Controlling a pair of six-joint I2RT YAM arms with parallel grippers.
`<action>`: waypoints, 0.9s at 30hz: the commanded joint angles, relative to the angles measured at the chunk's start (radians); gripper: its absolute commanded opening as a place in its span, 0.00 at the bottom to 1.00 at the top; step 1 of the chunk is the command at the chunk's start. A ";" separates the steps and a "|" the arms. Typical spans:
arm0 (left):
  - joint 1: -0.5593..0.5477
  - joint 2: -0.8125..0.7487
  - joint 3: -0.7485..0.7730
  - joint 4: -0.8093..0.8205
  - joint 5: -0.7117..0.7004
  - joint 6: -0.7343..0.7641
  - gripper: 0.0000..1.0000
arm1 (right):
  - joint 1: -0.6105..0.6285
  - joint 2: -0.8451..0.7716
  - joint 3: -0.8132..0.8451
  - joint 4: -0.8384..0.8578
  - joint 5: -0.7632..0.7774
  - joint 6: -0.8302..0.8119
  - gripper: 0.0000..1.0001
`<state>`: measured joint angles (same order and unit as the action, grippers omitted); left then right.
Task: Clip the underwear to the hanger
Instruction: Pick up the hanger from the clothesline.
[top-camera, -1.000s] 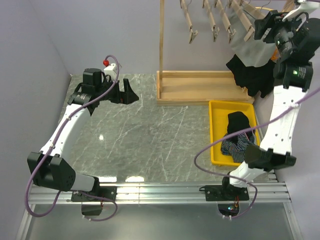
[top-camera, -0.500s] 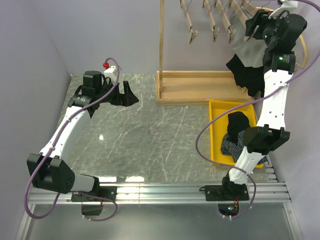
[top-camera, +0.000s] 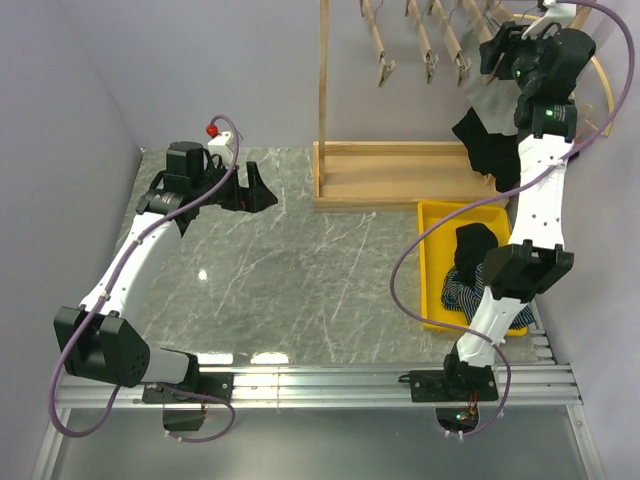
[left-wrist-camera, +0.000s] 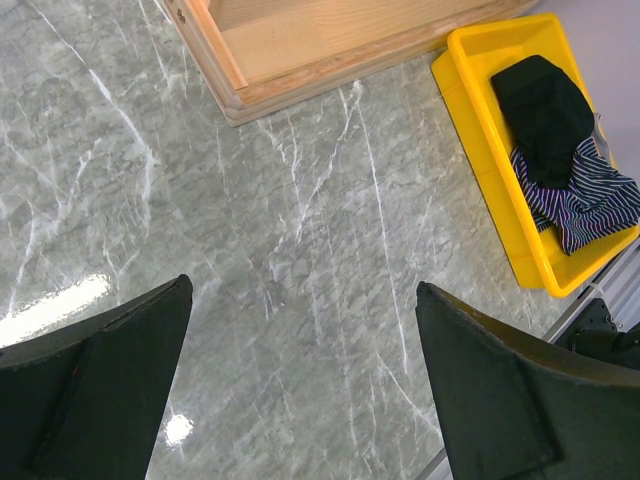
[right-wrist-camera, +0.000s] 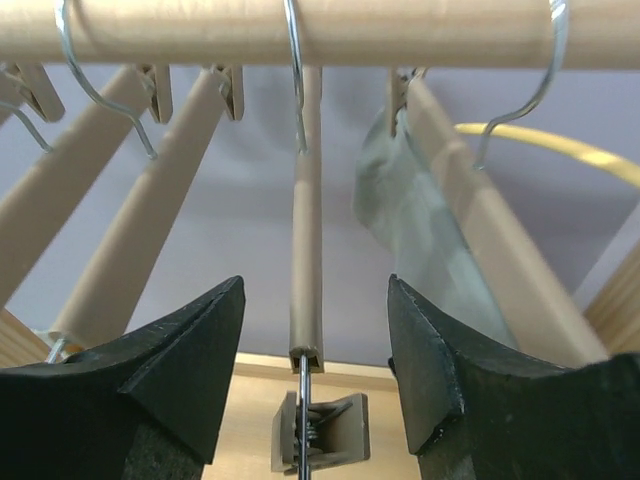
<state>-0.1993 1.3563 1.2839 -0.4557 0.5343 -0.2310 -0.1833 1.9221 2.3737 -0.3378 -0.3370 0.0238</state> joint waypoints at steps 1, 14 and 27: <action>0.003 -0.011 0.006 0.035 0.012 -0.010 0.99 | 0.016 0.015 0.053 0.006 -0.003 -0.013 0.65; 0.005 -0.009 0.003 0.034 0.003 -0.007 0.99 | 0.044 0.057 0.090 0.006 0.053 -0.064 0.09; 0.005 -0.006 -0.001 0.040 0.015 -0.008 0.99 | 0.045 -0.057 0.007 0.174 0.047 0.013 0.00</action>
<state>-0.1993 1.3563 1.2835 -0.4530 0.5343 -0.2310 -0.1417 1.9652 2.3787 -0.2974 -0.2817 0.0078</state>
